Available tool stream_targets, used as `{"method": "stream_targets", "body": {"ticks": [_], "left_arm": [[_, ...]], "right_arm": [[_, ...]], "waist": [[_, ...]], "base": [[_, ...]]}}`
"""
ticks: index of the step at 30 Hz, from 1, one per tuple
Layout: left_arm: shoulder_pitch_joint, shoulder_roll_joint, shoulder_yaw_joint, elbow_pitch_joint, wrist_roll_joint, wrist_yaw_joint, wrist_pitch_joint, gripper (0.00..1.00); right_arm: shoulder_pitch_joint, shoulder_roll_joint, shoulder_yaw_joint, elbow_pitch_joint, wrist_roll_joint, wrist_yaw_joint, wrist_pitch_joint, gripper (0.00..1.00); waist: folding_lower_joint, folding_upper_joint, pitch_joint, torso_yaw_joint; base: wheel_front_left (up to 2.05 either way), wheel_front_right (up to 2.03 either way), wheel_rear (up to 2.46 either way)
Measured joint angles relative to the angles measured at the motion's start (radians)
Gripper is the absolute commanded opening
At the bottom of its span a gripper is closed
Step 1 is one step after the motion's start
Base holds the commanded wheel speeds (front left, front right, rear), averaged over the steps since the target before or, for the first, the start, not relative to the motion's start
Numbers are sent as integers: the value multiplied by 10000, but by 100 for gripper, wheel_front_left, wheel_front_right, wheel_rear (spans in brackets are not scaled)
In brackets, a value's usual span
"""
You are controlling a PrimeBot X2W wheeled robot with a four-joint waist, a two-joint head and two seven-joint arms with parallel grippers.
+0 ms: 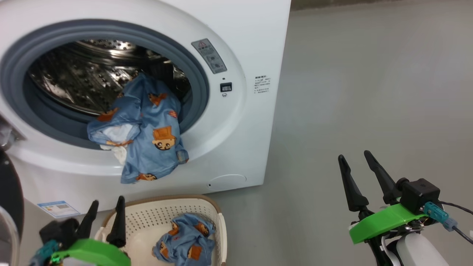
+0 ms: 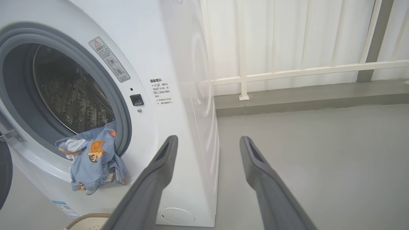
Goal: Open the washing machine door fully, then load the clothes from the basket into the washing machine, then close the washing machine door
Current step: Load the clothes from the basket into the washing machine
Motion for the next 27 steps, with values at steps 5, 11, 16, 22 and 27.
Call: {"method": "stream_targets", "body": {"ticks": [5, 11, 16, 22, 27], "left_arm": [[-1151, 21, -224, 1340, -119, -173, -100, 100], [-2735, 416, -424, 2757, -439, -274, -196, 100], [-3776, 769, -811, 3659, -796, -332, -165, 100], [-4600, 1127, -1241, 4219, -1570, -332, 98, 100], [-5189, 1542, -1584, 4719, -2167, -332, 190, 100]], "right_arm": [[-179, 188, -23, -144, -150, 0, 0, 100], [-432, 414, -54, -412, -372, 0, 0, 100], [-614, 614, -69, -610, -535, 0, -2, 100], [-906, 658, -90, -825, -690, 0, -2, 100], [-1018, 677, -81, -1026, -686, 0, -2, 100]], "waist": [[0, 0, 478, -219], [0, 0, 1186, -537], [0, 0, 1826, -825], [0, 0, 2475, -1102], [0, 0, 3080, -1367]], "base": [[0, 0, 0], [0, 0, 0], [0, 0, 0], [0, 0, 0], [0, 0, 0]]}}
